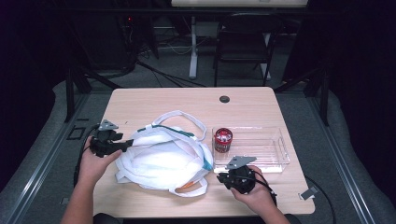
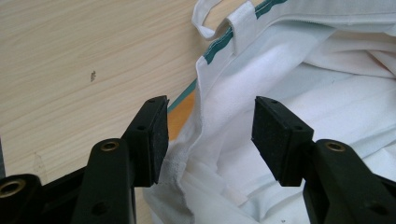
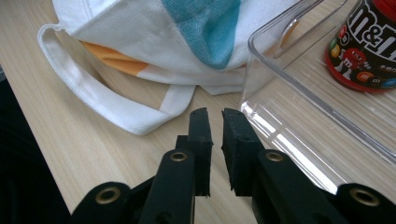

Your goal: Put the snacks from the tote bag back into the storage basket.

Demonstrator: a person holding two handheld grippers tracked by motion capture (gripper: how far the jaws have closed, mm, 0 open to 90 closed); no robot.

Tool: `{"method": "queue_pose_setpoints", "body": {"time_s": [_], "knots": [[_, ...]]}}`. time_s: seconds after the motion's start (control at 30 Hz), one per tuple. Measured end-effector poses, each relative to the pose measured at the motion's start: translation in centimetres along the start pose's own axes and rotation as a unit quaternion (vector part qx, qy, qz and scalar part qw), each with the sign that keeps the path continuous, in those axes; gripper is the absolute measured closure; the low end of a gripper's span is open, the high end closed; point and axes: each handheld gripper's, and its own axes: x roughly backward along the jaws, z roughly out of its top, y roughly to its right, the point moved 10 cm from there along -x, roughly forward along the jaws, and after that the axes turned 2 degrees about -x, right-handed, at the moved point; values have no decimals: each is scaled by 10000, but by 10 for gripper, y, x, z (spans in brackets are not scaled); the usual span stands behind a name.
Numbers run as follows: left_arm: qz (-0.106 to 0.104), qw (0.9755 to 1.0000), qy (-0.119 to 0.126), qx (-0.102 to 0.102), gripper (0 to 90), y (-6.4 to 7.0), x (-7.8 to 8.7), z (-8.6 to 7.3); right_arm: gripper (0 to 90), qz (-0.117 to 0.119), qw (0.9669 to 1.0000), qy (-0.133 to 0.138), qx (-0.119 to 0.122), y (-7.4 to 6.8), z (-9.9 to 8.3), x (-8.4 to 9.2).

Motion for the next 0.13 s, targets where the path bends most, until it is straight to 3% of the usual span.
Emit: {"method": "queue_pose_setpoints", "body": {"time_s": [0.13], "knots": [[37, 10000, 73, 10, 462, -1, -1, 2, 778, 25, 10000, -48, 37, -2, -1, -1]]}}
